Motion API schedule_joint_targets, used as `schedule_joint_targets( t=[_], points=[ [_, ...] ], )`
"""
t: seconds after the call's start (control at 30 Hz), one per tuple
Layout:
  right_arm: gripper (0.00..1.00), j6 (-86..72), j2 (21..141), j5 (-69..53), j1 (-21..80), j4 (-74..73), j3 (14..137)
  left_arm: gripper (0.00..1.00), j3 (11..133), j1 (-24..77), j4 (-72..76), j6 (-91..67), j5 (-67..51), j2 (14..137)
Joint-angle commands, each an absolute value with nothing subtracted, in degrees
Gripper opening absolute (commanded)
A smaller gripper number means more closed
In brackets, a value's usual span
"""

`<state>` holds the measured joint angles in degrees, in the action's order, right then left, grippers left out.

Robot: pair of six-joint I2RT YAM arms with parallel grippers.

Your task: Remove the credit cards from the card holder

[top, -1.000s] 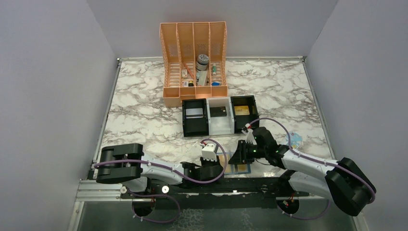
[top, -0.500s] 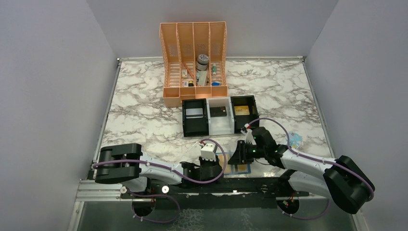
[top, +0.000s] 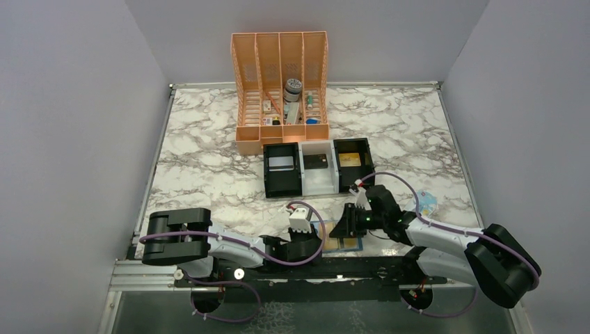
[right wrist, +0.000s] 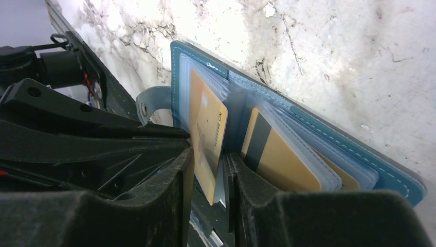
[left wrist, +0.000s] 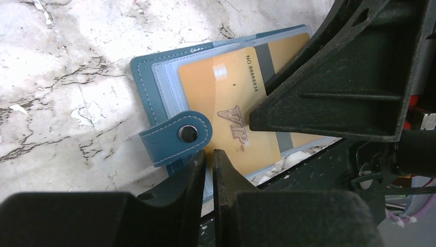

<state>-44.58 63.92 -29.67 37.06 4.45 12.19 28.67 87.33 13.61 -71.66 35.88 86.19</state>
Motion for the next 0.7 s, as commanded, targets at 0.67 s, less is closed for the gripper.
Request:
schedule_joint_targets(
  t=[0.67],
  points=[
    [0.01,-45.0,53.0,-27.1,37.1,-3.5,11.1,0.13,28.8,87.1,2.3,-75.8,34.8,88.8]
  ],
)
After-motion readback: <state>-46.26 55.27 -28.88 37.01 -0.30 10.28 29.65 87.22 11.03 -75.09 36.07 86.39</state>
